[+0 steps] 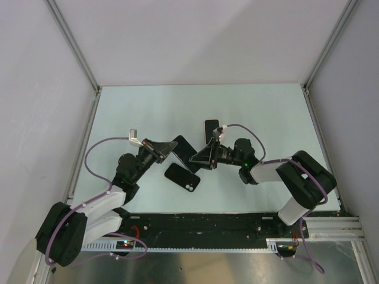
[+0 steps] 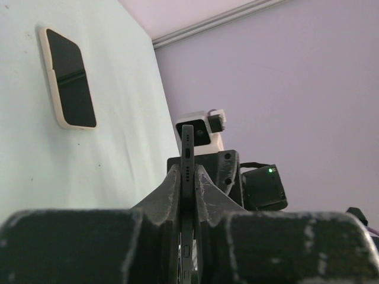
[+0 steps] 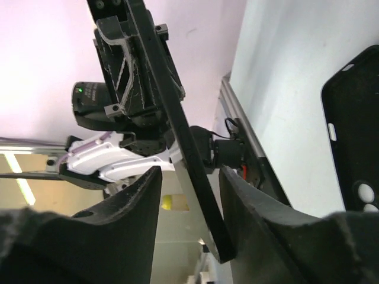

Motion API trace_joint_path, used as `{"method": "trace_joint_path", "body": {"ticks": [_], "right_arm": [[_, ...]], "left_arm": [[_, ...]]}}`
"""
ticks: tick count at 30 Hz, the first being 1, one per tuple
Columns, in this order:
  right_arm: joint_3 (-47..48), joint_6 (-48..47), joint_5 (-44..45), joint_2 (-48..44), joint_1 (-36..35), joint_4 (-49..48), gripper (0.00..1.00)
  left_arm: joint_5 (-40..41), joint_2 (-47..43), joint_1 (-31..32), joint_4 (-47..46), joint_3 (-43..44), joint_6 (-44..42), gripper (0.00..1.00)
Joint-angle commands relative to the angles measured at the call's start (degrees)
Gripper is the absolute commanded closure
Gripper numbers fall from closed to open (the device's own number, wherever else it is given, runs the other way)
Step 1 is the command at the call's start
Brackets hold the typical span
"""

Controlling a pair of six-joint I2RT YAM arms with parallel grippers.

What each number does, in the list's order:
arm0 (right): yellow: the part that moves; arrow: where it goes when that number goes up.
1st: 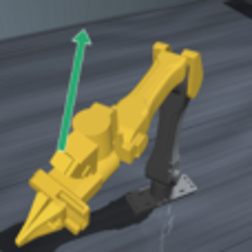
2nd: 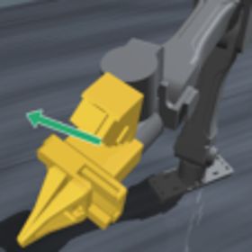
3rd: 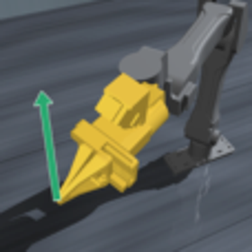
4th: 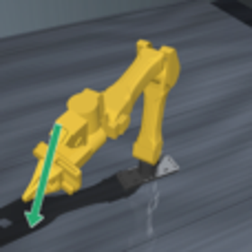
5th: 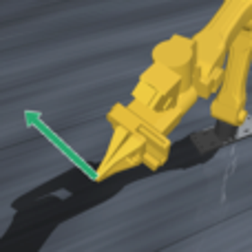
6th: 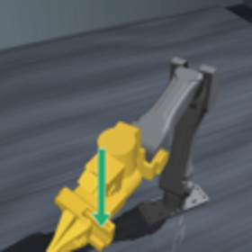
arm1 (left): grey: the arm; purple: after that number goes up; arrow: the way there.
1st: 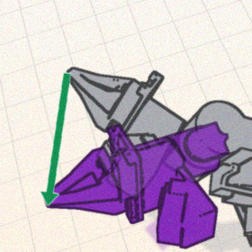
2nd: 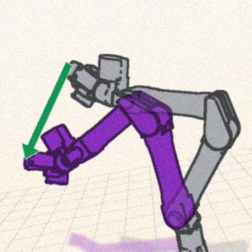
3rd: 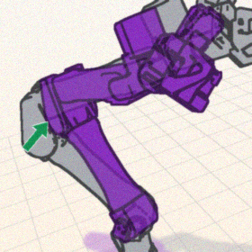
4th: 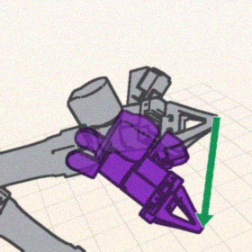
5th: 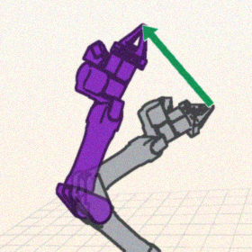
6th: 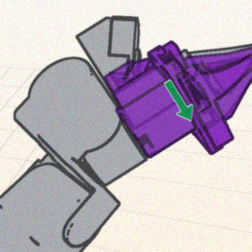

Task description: Put the phone into the phone case

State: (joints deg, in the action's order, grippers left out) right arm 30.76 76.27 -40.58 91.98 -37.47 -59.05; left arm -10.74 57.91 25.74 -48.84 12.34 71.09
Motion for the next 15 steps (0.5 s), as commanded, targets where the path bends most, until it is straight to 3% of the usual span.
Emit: {"method": "trace_joint_path", "body": {"ticks": [1, 3, 5, 7, 11, 15], "right_arm": [[-0.17, 6.35, -1.45, 2.47, -0.48, -14.30, 0.58], [-0.18, 7.65, -1.81, 3.35, -0.38, -15.96, 0.70], [-0.18, 8.54, -2.17, 3.72, -0.11, -16.90, 0.86], [-0.18, 9.18, -2.89, 3.75, 0.33, -17.13, 0.97], [-0.18, 10.04, -6.83, 3.55, 1.90, -17.27, 1.00], [-0.58, 10.85, -13.71, 3.58, 4.08, -18.75, 1.00]], "left_arm": [[-1.19, 0.63, -0.34, -7.99, 0.22, 1.46, 1.00], [-2.35, 0.82, -0.29, -8.02, 0.73, 1.41, 1.00], [-3.54, 0.98, -0.39, -7.45, 1.15, 1.35, 0.93], [-4.60, 1.11, -0.48, -6.39, 1.47, 1.01, 0.73], [-8.51, 0.98, -1.61, -1.14, 2.76, -2.32, 0.34], [-17.25, 2.81, -4.71, 2.18, 5.21, -5.15, 0.18]]}}
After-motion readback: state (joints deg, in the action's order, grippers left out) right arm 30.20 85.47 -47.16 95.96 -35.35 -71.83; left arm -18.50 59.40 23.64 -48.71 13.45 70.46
